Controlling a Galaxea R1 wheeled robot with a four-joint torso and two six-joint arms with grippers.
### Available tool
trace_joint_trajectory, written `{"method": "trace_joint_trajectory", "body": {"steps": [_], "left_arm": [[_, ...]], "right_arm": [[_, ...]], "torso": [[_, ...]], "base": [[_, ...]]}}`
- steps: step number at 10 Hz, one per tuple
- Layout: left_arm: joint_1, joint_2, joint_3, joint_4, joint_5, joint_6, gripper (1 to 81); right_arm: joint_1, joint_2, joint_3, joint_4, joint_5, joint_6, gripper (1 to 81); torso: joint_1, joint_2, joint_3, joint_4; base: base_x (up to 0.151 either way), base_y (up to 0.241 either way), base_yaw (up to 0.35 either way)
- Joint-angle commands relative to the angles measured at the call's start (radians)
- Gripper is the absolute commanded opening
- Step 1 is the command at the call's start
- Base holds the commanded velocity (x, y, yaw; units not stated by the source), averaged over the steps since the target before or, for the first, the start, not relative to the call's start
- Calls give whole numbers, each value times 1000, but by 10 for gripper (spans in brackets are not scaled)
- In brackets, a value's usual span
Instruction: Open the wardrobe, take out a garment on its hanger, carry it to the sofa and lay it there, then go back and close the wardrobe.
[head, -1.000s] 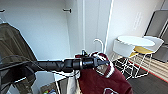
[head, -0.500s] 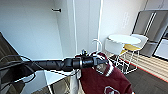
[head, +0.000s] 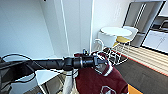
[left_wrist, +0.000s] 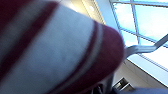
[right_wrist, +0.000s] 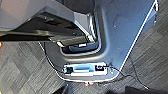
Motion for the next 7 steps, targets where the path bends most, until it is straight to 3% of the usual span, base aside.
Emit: {"method": "trace_joint_trajectory", "body": {"steps": [1,7], "left_arm": [[-187,16,27,16,-78,11,10],[-187,10,8,16,-56,11,10]], "right_arm": [[10,2,9,-9,-50,-1,811],[10,1,9,-9,-50,-1,811]], "torso": [[0,0,0,0],[0,0,-5,0]], "base": [[0,0,-252],[0,0,-255]]}}
